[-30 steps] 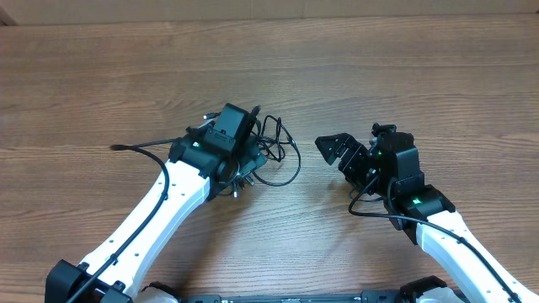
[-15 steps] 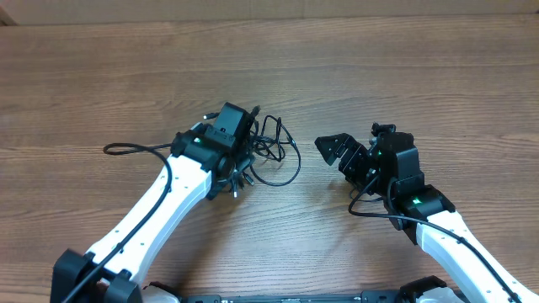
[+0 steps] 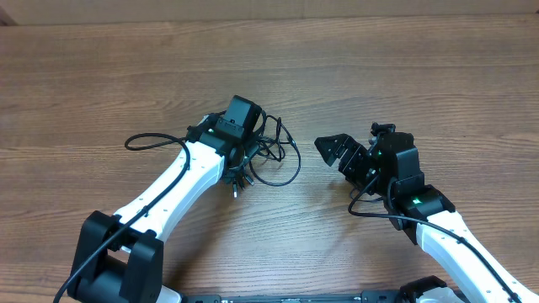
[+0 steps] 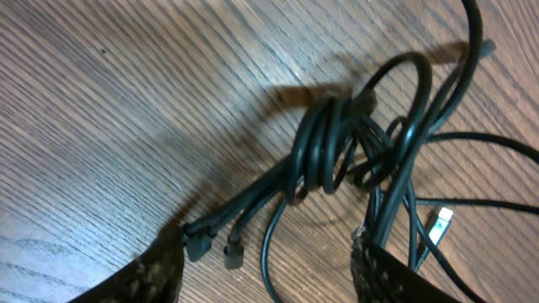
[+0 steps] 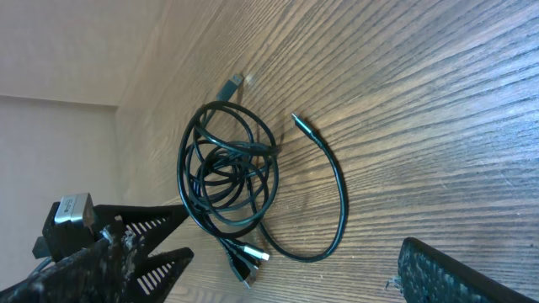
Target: Untangle cables
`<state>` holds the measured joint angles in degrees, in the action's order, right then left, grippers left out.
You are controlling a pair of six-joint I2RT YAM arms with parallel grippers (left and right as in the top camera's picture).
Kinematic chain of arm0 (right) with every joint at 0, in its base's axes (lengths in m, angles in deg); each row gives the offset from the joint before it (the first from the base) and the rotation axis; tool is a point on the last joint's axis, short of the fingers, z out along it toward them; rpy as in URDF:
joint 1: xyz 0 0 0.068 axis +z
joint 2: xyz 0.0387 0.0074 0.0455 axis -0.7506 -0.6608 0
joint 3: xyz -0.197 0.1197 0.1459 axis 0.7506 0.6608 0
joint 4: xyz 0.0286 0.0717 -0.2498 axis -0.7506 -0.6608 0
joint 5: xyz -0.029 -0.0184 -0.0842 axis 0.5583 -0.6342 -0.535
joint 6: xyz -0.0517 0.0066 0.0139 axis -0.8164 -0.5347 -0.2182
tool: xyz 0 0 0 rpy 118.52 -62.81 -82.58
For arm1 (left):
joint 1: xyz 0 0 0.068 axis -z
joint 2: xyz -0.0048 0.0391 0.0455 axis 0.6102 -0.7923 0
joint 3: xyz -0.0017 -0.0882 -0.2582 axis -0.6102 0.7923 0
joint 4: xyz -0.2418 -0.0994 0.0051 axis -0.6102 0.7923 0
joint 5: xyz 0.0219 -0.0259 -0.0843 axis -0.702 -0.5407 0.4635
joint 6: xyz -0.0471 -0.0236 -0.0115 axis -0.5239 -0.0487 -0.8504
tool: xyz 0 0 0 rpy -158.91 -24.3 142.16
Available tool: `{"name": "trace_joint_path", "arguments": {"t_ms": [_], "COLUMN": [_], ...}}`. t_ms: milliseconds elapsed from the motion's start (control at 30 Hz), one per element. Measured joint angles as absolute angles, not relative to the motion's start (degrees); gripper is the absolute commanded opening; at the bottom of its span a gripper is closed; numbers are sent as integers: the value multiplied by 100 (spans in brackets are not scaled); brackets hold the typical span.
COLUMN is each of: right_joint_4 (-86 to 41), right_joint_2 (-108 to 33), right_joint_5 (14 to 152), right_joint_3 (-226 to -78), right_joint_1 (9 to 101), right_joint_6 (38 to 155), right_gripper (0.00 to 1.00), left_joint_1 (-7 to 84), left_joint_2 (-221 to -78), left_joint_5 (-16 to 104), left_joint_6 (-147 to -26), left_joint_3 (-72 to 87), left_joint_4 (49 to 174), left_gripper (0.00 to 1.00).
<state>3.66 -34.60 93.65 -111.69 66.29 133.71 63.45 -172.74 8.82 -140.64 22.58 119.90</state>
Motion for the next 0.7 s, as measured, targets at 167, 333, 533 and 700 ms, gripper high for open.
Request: {"name": "trace_joint_path", "arguments": {"t_ms": [167,333,533,700], "right_joint_4": [373,375,394,399], "right_joint_2": [-3460,-3460,-3460,-3460], "right_joint_5": [9362,9365,9365,9365], "right_joint_3": [-11169,-11169,-11169,-11169], "right_joint_1": [6629,6629,6629,6629], "right_joint_6": [13367,13356,13354,13352], "right_gripper": [100,100,100,100], "left_joint_1": [6179,6111,6111,6111], "left_joint_2": [-17274,-17274,-17274,-17283], "left_joint_5": [880,880,926,923], "left_joint_6": [-14066,-14215,-14302,-14322], "left_joint_3": [2258,2258,2258,2258], "left_joint_4": [11992,11870,11645,11603], "left_gripper": [55,52,52,50]}}
